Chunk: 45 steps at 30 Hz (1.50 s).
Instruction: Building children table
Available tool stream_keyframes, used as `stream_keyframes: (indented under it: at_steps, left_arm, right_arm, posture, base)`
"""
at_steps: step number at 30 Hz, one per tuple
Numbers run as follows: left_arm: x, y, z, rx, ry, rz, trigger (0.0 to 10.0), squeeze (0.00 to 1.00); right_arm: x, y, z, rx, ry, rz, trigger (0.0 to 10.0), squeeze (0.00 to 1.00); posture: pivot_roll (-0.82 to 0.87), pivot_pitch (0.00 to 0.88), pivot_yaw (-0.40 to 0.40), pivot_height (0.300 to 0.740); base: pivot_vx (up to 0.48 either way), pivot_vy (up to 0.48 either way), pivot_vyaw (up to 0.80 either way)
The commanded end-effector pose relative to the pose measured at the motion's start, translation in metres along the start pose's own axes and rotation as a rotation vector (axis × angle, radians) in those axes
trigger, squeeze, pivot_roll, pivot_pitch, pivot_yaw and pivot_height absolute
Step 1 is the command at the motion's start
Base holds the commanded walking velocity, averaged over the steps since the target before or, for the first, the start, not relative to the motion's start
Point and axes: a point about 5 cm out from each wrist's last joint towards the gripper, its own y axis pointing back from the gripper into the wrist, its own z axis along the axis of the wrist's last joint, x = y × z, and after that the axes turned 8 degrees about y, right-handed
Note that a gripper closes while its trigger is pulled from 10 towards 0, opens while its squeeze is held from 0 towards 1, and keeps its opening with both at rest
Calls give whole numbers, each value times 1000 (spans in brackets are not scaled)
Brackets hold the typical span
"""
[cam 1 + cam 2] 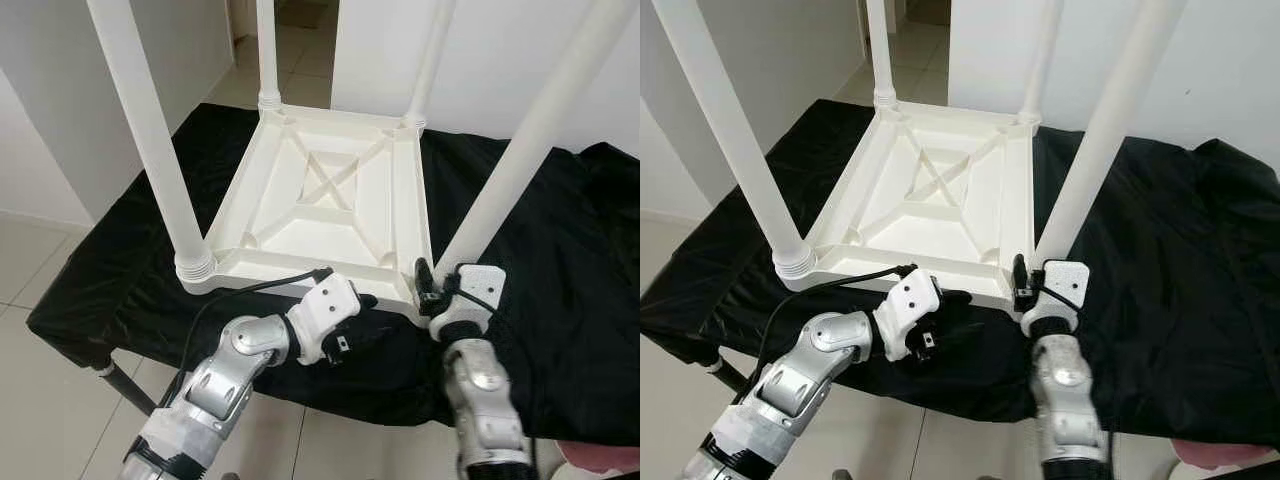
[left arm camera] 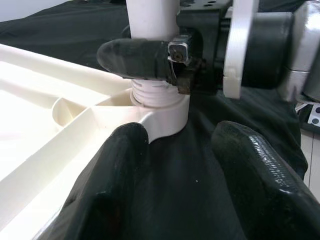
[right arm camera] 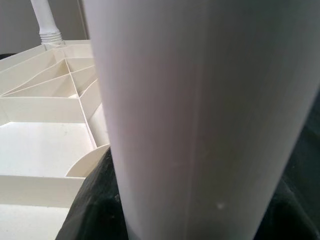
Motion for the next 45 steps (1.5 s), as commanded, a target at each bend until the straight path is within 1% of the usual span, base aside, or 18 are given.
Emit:
stream_keyframes:
  at_steps: [1,4,5,6,7,8,9,15,19,20,21,31,34,35,36,38,41,45]
  left_arm:
    - [3,0,0,6,-3,54,10000,0]
    - [4,0,0,9,-8,55,10000,0]
    - [5,0,1,8,-11,59,10000,0]
    - [5,0,1,8,-11,59,10000,0]
    - [7,1,1,8,-13,63,10000,0]
    - [7,1,1,8,-13,63,10000,0]
    - [8,1,2,7,-16,67,10000,0]
    - [11,1,3,5,-23,81,10000,0]
    - [14,2,4,3,-40,103,10000,0]
    - [15,2,4,2,-41,106,10000,0]
    - [16,2,4,3,-40,106,10000,0]
    - [17,3,4,6,-52,67,10000,0]
    - [17,3,7,-3,-41,47,10000,0]
    - [17,3,7,-3,-41,47,10000,0]
    - [17,3,6,0,-41,41,10000,0]
    - [17,4,6,2,-43,38,10000,0]
    - [18,3,6,6,-47,32,10000,0]
    - [18,3,7,6,-48,30,10000,0]
  right_arm:
    - [7,4,-5,39,-14,21,10000,0]
    - [8,5,-3,28,10,42,10000,0]
    - [6,5,-4,33,11,37,10000,404]
    - [6,5,-4,33,11,37,10000,404]
    - [2,5,-4,35,13,29,10000,867]
    - [2,5,-4,35,13,29,10000,867]
    - [0,5,-4,31,0,31,10000,1000]
    - [-9,4,0,10,14,49,10000,1000]
    - [-18,1,-2,-4,6,156,10000,1000]
    - [-19,0,-3,-4,0,193,10000,627]
    - [-21,-1,-3,-14,11,247,10000,0]
    - [-26,-2,-3,-50,25,373,10000,0]
    - [-34,-4,-3,-63,53,497,10000,0]
    - [-34,-4,-3,-63,53,497,10000,0]
    - [-43,-9,-2,-68,84,564,10000,0]
    - [-46,-11,-2,-71,97,584,10000,0]
    - [-50,-20,-2,-55,113,681,10000,0]
    - [-50,-23,-2,-51,126,708,10000,0]
  posture:
    - [-84,0,-15,740]
    - [-82,0,-17,740]
    - [-77,0,-21,740]
    - [-77,0,-21,740]
    - [-77,0,-21,740]
    - [-77,0,-21,740]
    - [-75,0,-23,740]
    - [-72,0,-28,740]
    - [-72,0,-28,740]
    - [-72,0,-28,740]
    - [-72,0,-28,740]
    - [-73,0,-32,740]
    - [-71,0,-30,740]
    - [-71,0,-30,740]
    - [-69,0,-26,740]
    - [-70,0,-25,740]
    - [-71,0,-18,740]
    - [-72,0,-16,740]
  base:
    - [0,0,0]
    - [0,0,0]
    - [0,0,0]
    - [0,0,0]
    - [0,0,0]
    - [0,0,0]
    - [0,0,0]
    - [0,0,0]
    - [0,0,0]
    - [0,0,0]
    - [0,0,0]
    - [0,0,0]
    - [0,0,0]
    - [0,0,0]
    - [0,0,0]
    - [0,0,0]
    - [0,0,0]
    - [0,0,0]
